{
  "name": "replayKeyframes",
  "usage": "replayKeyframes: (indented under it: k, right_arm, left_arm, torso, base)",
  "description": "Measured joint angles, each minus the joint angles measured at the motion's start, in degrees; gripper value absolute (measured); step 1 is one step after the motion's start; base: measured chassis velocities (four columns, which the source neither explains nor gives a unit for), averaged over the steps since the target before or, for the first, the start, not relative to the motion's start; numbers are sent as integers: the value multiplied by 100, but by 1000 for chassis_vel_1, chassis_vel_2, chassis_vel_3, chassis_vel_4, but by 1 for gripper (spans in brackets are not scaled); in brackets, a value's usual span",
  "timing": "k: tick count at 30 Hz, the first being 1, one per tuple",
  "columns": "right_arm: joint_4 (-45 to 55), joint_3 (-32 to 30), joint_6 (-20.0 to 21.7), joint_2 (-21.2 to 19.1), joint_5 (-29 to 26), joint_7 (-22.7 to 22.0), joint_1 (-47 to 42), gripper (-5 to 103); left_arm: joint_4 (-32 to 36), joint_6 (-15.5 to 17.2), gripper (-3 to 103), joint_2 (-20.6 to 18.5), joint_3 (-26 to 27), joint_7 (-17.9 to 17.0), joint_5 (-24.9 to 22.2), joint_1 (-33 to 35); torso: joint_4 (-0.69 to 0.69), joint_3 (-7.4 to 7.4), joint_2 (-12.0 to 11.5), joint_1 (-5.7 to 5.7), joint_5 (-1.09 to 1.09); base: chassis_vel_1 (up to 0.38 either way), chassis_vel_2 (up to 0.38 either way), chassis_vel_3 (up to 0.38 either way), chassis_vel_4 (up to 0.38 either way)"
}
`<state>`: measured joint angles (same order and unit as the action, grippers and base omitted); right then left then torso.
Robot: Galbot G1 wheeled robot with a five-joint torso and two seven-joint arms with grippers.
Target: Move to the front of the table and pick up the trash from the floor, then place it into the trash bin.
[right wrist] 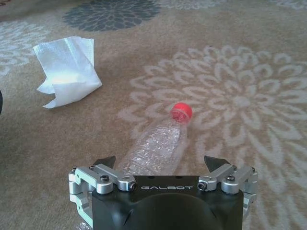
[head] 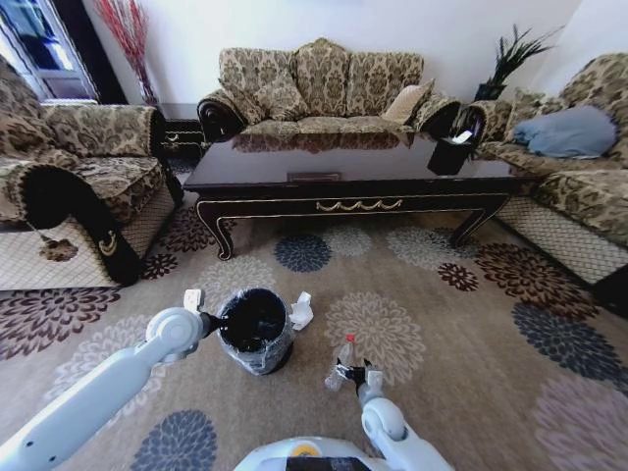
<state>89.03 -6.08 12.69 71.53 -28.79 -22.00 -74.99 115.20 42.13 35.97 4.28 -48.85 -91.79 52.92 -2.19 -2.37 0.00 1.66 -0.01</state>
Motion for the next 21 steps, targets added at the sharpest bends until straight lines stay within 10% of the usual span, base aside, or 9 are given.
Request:
replayKeyframes:
  k: [8, 21]
  right_arm:
    - [-435, 143, -54, 124, 56, 39, 267, 93]
    - [-494, 198, -213, 128, 157, 201, 193, 45]
  left_arm:
    - [49, 0, 0, -98, 8, 4, -25, 9]
    - [20, 0, 0, -9, -62, 7, -21, -15]
  torso:
    - [0, 0, 0, 0, 0]
    - [-1, 0, 0, 0, 0]
  base:
    - [0, 0, 0, 0]
    - [0, 0, 0, 0]
